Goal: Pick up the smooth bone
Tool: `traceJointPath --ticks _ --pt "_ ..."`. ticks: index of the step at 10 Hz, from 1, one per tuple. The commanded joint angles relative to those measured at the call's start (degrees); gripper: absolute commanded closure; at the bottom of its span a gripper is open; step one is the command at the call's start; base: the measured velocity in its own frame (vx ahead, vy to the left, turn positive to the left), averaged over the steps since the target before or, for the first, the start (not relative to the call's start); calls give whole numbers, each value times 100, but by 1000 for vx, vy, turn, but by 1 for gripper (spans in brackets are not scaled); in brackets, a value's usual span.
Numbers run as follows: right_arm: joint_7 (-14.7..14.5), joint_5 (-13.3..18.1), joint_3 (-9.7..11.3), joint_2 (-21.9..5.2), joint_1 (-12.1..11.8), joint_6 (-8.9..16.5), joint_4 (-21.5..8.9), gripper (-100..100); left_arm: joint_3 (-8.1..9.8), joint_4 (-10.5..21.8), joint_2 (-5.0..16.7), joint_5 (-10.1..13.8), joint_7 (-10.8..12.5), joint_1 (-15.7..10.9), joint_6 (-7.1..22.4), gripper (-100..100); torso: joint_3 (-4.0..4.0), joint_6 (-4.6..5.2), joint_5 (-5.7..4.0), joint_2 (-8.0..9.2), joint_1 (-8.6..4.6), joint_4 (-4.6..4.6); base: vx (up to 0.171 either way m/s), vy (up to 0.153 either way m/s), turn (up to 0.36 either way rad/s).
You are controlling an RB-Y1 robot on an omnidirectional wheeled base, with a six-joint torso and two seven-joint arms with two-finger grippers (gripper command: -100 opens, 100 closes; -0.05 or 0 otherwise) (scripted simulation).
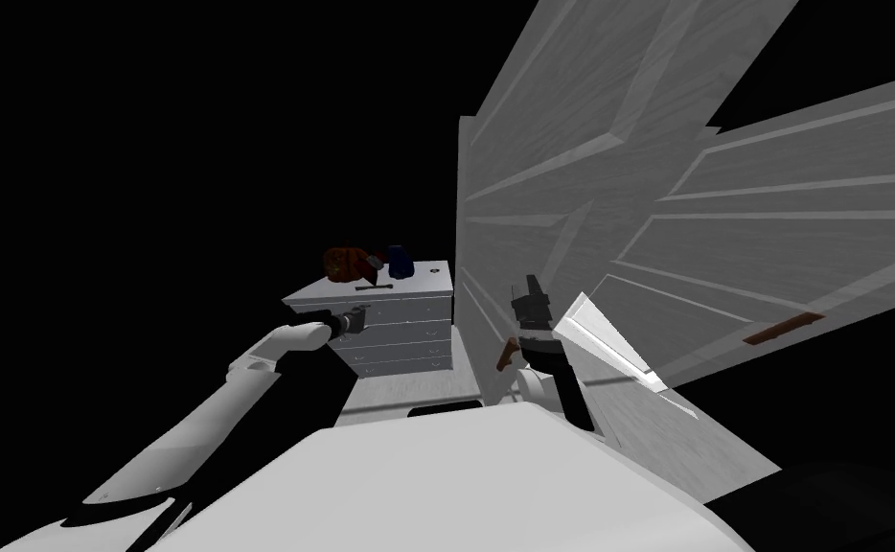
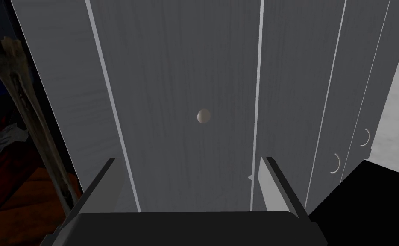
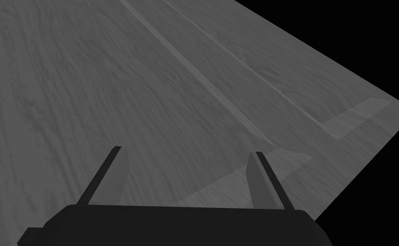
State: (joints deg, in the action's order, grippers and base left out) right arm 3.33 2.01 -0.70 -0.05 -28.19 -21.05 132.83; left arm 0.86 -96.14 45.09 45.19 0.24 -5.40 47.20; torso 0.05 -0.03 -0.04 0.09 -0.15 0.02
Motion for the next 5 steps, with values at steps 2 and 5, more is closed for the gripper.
traceJointPath --ticks 2,5 --pt "0 0 0 0 0 0 0 0 -72 345 274 304 -32 -336 401 -100 -2 -1 2 -4 11 0 5 -16 -30" --pt "0 0 -1 0 -1 0 0 0 -122 637 519 570 -49 -606 823 -100 -6 -1 4 -11 15 -3 12 -15 -43"
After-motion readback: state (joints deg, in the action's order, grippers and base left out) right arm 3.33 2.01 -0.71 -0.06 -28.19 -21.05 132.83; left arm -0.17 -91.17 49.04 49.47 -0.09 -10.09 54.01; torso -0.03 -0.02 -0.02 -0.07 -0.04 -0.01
